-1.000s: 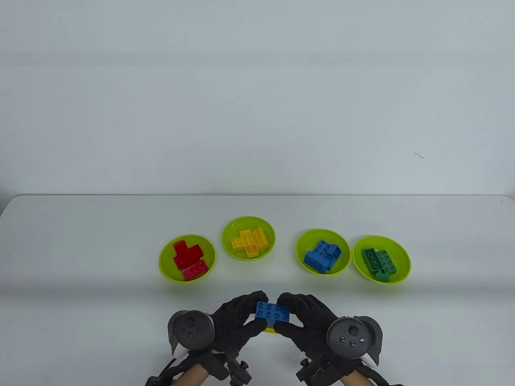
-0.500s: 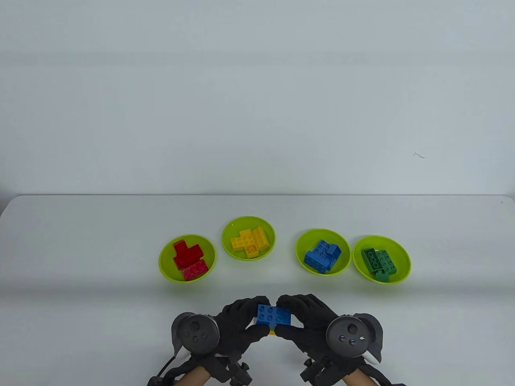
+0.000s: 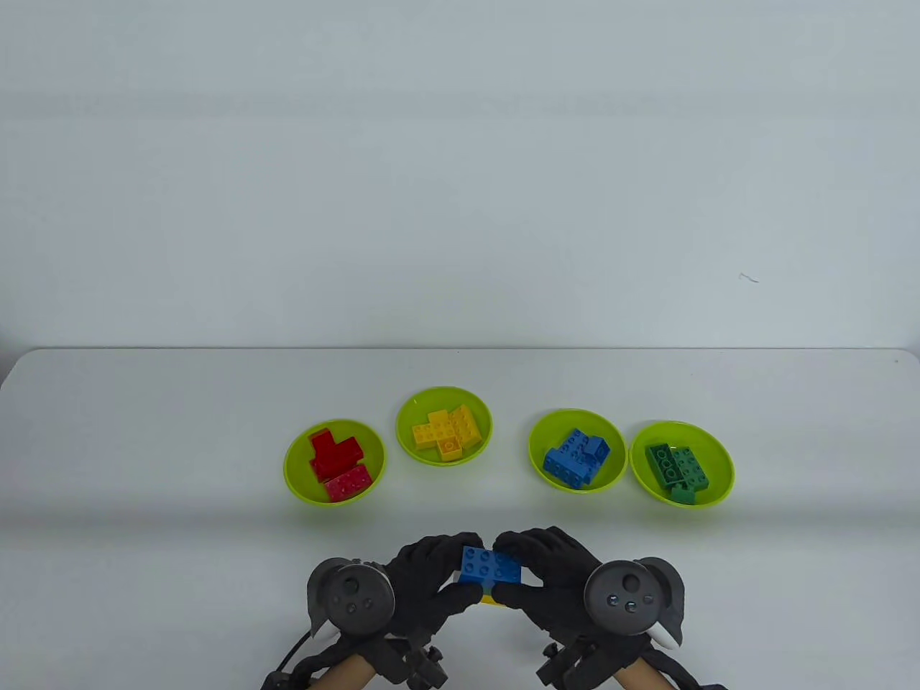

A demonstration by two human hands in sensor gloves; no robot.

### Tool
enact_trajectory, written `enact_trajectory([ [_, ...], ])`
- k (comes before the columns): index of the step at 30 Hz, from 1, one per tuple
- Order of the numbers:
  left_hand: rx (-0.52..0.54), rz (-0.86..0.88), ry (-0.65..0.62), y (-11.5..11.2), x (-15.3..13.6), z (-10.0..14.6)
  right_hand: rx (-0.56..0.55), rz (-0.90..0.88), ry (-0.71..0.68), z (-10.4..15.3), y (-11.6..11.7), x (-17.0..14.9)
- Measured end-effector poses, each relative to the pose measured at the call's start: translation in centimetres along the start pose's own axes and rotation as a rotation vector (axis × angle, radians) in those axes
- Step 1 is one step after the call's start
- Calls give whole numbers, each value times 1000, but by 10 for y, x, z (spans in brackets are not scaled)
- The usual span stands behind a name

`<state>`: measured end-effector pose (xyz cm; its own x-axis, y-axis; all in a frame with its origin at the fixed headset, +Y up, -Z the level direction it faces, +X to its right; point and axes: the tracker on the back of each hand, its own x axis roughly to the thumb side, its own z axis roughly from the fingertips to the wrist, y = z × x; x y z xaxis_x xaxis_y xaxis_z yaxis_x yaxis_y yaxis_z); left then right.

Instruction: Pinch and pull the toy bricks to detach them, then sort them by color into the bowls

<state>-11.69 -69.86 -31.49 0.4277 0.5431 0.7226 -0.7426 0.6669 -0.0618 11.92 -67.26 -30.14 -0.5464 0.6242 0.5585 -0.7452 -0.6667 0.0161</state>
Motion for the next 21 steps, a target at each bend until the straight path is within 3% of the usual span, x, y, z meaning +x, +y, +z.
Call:
enact_trajectory([
  [9,4,135,104,-2,-3,0,-9,98,-19,1,0,6],
  [15,-7,-35,-8,1,6,-2,37,-26,31,-2,-4,-2],
  [21,-13,111,108,-2,0,-2,7,134,-15,0,-2,7],
])
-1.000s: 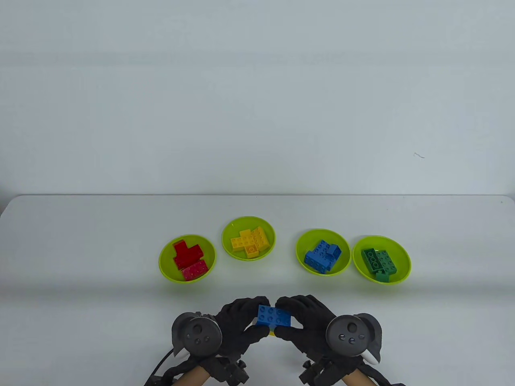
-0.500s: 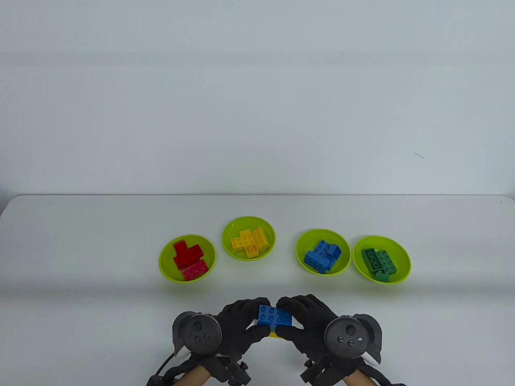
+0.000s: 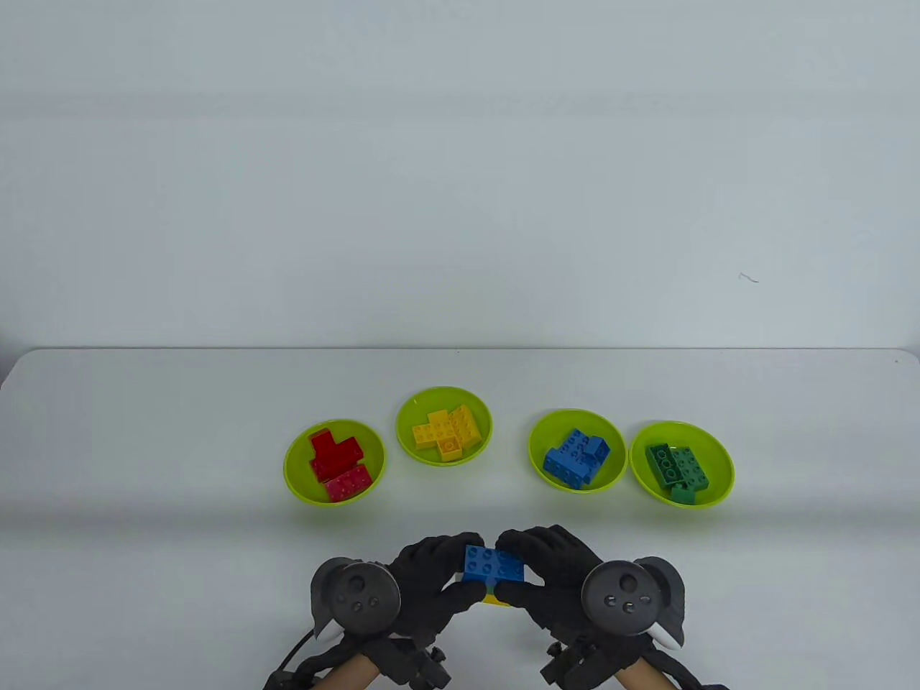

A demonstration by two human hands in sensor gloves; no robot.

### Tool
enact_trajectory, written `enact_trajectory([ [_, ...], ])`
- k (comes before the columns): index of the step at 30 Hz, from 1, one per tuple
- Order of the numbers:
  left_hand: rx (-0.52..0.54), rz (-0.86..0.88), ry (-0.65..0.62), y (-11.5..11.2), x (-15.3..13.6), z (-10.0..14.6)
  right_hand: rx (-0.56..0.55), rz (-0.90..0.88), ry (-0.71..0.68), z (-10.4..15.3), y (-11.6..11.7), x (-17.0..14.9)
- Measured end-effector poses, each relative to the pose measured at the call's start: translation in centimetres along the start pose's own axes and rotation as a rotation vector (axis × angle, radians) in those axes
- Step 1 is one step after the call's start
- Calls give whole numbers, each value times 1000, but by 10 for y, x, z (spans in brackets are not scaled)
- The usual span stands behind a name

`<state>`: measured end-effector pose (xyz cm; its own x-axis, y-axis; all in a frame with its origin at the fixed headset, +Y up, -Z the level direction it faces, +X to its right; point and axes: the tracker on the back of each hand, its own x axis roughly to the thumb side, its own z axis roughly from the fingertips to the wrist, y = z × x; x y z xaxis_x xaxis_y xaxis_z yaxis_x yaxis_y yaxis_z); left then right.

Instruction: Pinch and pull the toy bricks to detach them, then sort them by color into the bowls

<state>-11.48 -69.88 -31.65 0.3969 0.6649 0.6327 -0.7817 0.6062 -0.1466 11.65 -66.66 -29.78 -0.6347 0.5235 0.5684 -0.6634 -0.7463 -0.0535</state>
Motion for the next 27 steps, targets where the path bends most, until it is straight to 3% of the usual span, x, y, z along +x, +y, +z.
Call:
enact_trajectory([
  [4,-5,-1,-21,0,0,1,34,-75,38,-2,-2,-3],
  [11,-24,-241,-172,2,10,1,82,-286,117,-2,-2,-16],
  [20,28,-58,-13,-2,-6,2,13,-133,87,-1,-1,-10],
  [27,93,2,35,11,-18,4,-146,-27,150,-18,-36,-20],
])
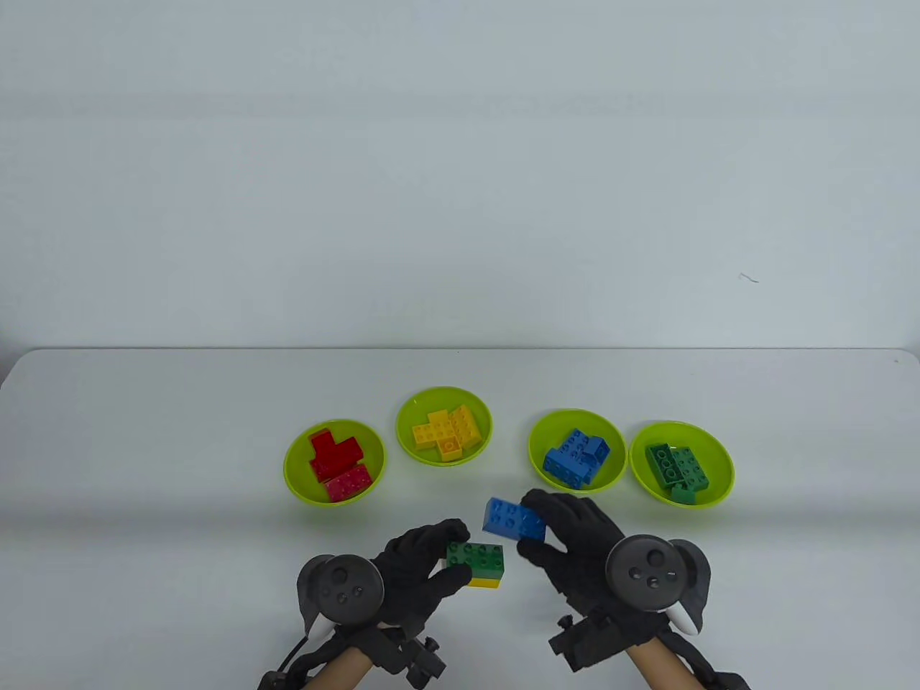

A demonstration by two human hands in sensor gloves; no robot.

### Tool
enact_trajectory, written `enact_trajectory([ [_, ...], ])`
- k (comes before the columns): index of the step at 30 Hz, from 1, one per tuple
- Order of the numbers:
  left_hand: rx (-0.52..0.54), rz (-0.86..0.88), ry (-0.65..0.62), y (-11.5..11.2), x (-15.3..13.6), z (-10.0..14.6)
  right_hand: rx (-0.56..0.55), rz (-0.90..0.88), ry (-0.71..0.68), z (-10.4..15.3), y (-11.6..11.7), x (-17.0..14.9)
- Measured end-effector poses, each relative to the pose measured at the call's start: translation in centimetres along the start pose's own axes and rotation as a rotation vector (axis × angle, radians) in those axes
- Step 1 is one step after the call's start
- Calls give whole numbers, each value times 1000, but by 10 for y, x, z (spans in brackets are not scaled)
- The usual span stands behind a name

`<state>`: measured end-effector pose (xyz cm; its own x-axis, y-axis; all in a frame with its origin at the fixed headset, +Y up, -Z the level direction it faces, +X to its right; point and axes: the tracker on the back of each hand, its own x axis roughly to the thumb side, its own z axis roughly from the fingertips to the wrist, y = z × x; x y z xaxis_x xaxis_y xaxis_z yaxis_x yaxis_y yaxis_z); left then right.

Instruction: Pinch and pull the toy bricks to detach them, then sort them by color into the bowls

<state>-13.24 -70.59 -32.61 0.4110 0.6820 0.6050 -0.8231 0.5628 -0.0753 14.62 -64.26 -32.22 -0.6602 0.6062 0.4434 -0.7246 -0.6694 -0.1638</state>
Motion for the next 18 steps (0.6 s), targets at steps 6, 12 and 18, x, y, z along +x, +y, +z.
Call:
enact_trajectory([
  [6,14,30,3,2,-1,1,-4,280,165,-49,0,-40],
  [12,17,40,-4,4,-1,2,28,387,381,-83,23,-88],
  [18,27,50,-3,7,-2,2,90,486,497,-97,49,-113],
])
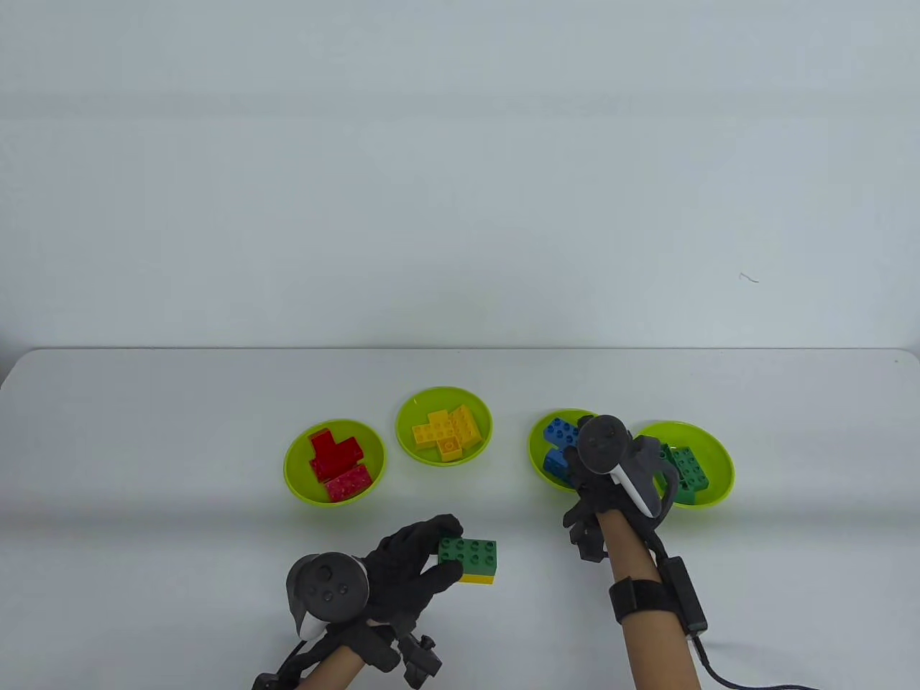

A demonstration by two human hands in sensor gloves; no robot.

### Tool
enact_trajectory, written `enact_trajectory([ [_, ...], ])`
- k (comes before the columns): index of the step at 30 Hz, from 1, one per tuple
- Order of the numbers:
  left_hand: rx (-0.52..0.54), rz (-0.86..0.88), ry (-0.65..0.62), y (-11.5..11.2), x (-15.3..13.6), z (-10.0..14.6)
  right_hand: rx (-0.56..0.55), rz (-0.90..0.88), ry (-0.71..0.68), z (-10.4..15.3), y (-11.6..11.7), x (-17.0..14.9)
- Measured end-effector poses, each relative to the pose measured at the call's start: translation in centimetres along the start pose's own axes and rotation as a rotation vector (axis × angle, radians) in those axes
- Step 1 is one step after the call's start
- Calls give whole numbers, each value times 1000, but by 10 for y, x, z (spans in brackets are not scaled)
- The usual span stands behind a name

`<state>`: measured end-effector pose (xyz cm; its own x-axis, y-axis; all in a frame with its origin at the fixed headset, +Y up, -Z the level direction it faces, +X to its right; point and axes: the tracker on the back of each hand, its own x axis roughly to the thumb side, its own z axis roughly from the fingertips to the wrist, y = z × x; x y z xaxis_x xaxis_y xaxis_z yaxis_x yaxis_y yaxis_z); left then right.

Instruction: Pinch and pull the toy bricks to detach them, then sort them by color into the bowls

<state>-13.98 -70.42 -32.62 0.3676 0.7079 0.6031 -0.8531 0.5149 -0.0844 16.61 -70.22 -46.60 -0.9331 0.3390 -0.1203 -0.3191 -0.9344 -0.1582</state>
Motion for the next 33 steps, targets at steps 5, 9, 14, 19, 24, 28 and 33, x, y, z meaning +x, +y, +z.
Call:
enact_trajectory([
  [5,-2,-1,-7,0,0,0,12,31,55,-8,15,-5],
  [9,-10,-6,-5,1,-1,0,-14,-15,38,-4,17,-12],
  [14,-11,2,3,1,-1,1,55,-177,-163,15,-5,-4],
  [19,-17,0,-1,-1,0,0,138,-442,-420,65,-37,13],
  [24,-16,12,-8,-2,2,0,252,-637,-591,122,-50,27],
  [28,-23,31,-23,-5,7,1,294,-637,-663,154,-45,33],
  [33,-32,30,-34,-8,9,2,237,-678,-683,167,-35,36],
])
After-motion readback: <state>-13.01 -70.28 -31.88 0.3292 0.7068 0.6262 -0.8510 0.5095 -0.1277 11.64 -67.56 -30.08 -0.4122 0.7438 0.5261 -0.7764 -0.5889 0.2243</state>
